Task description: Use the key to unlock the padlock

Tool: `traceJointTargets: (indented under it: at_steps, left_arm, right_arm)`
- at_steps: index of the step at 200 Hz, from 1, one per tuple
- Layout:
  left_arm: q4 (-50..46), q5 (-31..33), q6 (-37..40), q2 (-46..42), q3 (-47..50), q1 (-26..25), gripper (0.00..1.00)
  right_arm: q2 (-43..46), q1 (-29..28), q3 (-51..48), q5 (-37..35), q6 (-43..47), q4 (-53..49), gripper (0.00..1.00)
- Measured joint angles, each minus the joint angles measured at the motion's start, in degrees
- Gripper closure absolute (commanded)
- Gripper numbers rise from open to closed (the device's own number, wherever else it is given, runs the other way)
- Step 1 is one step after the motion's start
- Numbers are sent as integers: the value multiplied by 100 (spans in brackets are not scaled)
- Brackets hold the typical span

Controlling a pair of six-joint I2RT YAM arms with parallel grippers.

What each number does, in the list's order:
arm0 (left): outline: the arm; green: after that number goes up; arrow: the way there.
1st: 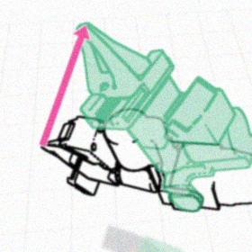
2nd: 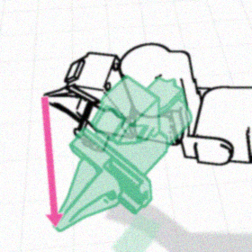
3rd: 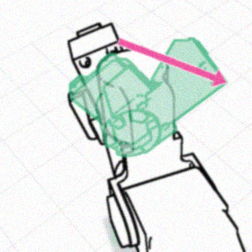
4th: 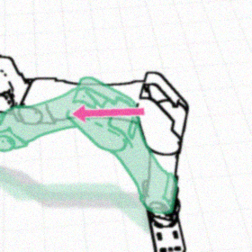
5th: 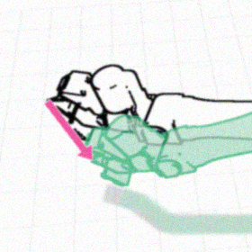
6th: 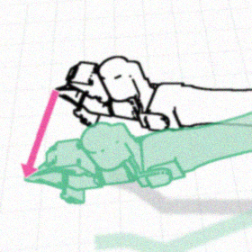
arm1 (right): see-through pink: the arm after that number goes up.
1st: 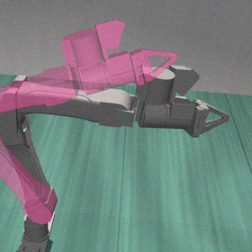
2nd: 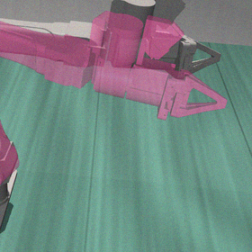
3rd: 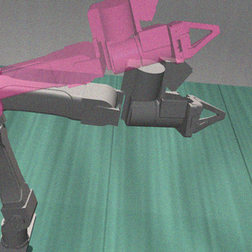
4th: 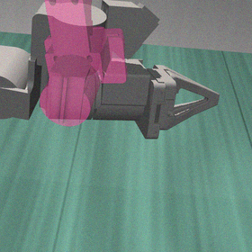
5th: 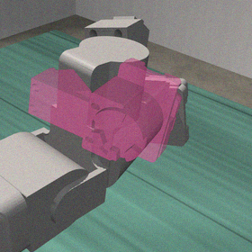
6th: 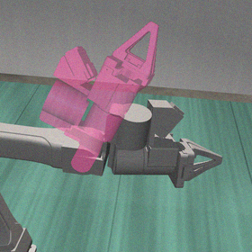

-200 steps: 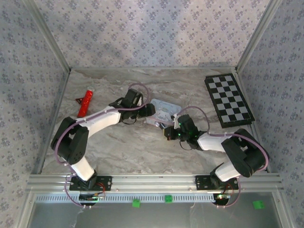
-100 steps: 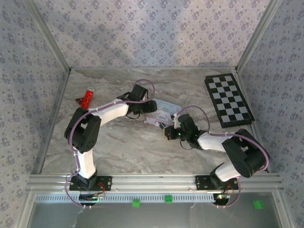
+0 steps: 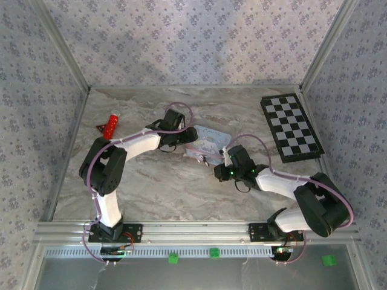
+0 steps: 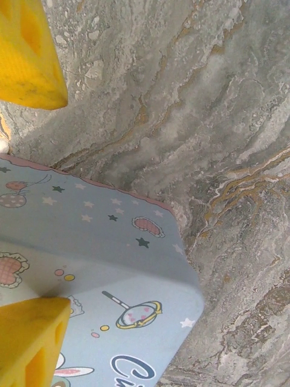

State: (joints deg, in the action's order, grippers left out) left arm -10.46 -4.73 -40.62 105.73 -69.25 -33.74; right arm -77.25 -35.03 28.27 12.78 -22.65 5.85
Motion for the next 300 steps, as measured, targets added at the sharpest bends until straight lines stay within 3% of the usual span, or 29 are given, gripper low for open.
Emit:
traceJointTargets:
  at_steps: [29,108,160,225,263,300]
  left_arm:
    - [4,0,-2,0,2,-2,22]
    - [22,24,-63,2,4,-7,22]
    - [20,79,-133,2,9,-11,22]
    - [391,341,-557,-140,350,0,22]
    - [542,437,-721,-223,514,0,22]
    - [579,439,-750,-225,527,0,23]
  right_arm:
    - [107,-72,28,-13,205,-140,57]
    - [-44,-227,527,-284,444,-271,56]
    - [-719,-584,820,-721,214,-264,41]
    - [-1631,-645,1493,-1073,302,-280,38]
    - [-2022,-848,2011,-1655,238,-721,39]
    - [-2120,-986,2194,-2068,107,-1023,50]
